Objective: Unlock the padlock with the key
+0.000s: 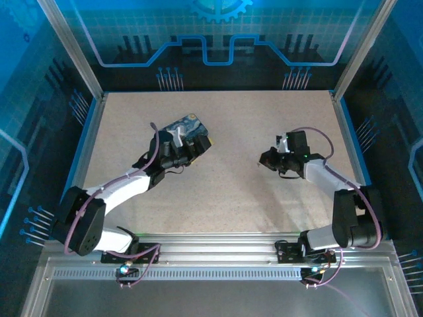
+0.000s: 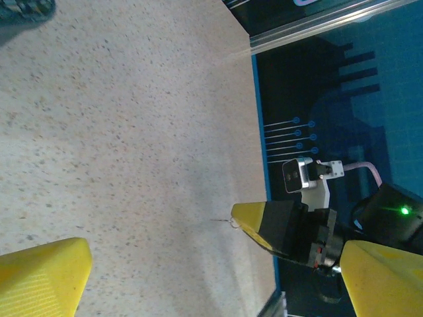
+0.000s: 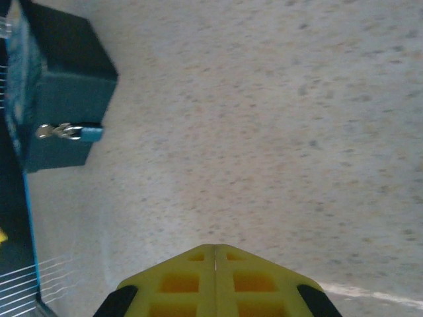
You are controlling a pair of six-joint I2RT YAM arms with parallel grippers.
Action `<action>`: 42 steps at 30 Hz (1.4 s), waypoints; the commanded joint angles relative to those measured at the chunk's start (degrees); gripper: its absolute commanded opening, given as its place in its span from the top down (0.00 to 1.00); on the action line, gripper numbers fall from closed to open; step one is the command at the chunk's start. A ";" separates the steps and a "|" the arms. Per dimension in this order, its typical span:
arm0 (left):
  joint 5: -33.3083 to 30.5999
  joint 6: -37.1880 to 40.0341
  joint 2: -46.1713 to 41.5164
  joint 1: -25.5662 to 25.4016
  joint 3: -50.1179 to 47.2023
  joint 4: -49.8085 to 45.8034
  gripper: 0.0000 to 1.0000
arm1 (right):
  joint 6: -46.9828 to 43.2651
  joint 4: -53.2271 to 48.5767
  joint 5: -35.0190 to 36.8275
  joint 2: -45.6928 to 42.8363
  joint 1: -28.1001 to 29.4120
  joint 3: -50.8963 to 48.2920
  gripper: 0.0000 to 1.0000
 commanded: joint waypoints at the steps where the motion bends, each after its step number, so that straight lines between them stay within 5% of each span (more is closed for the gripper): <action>1: 2.87 -8.34 1.33 -0.98 -1.14 6.08 0.03 | 2.80 1.69 -0.42 -2.24 2.56 0.70 1.00; 17: 0.98 -13.82 8.70 -5.38 -1.36 26.70 0.02 | 10.00 4.39 2.15 -3.71 12.79 6.26 1.00; 42: -4.62 -15.13 13.84 -9.73 -1.71 42.07 0.04 | 15.24 6.51 2.93 -8.49 15.85 9.43 1.00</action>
